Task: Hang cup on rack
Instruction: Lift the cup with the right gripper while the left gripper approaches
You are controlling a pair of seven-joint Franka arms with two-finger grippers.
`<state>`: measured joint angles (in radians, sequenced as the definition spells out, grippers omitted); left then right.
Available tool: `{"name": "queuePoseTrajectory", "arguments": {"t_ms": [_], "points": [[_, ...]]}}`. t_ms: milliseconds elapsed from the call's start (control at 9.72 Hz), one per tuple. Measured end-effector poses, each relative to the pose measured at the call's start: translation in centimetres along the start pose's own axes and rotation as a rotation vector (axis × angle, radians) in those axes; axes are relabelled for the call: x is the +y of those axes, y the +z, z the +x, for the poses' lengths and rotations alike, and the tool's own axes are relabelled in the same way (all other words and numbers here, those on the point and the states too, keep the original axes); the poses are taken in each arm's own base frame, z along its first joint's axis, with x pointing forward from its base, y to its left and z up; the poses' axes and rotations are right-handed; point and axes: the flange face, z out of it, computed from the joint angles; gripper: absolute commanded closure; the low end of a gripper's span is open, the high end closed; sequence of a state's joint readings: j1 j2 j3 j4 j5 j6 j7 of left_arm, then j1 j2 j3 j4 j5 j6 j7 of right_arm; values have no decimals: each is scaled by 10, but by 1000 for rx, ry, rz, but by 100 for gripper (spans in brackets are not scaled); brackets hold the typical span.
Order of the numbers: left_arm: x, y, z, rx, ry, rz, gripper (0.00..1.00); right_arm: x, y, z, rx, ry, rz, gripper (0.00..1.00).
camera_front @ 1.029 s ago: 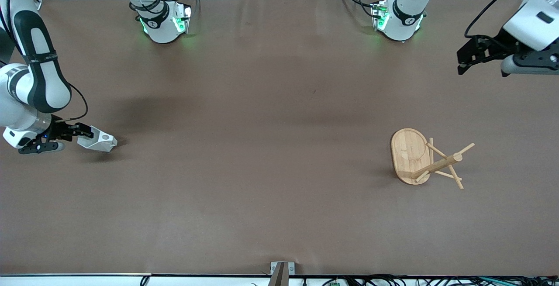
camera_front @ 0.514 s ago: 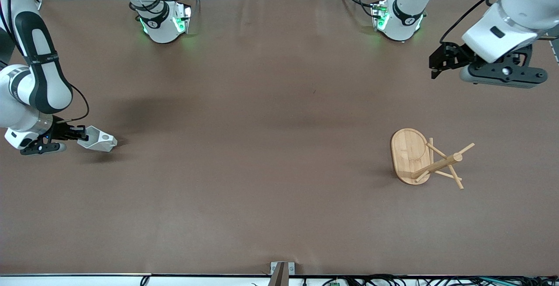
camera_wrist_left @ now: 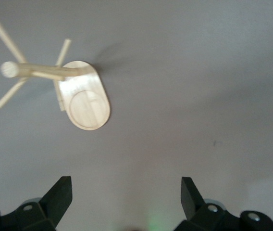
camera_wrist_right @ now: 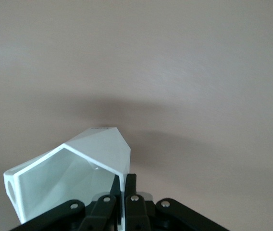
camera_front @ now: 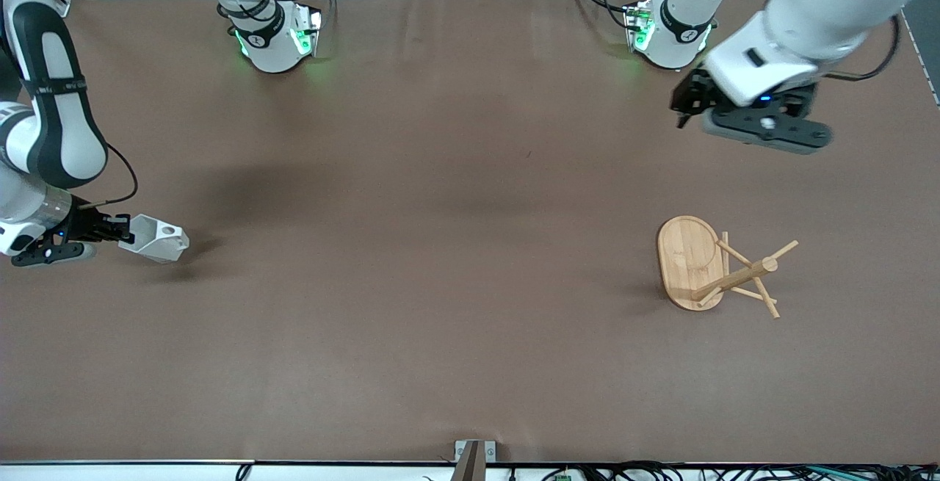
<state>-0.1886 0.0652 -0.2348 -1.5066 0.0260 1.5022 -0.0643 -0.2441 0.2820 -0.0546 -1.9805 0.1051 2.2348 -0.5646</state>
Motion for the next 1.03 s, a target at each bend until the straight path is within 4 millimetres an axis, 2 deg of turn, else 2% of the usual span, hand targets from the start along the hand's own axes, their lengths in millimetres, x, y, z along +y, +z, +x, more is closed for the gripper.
{"name": "queuePoseTrajectory", "arguments": {"t_ms": [206,309,720,1029], "points": [[60,9,5,-5,113,-11,0,-64,-35,15,31,-10,149,100],[83,8,5,-1,185,-18,0,-94,-46,21,48,-10,236,100],[146,0,-4,40,468,-97,0,-226,-56,49,86,-20,604,100],[186,-9,-15,76,593,-245,0,-300,-77,64,125,-16,858,100]]}}
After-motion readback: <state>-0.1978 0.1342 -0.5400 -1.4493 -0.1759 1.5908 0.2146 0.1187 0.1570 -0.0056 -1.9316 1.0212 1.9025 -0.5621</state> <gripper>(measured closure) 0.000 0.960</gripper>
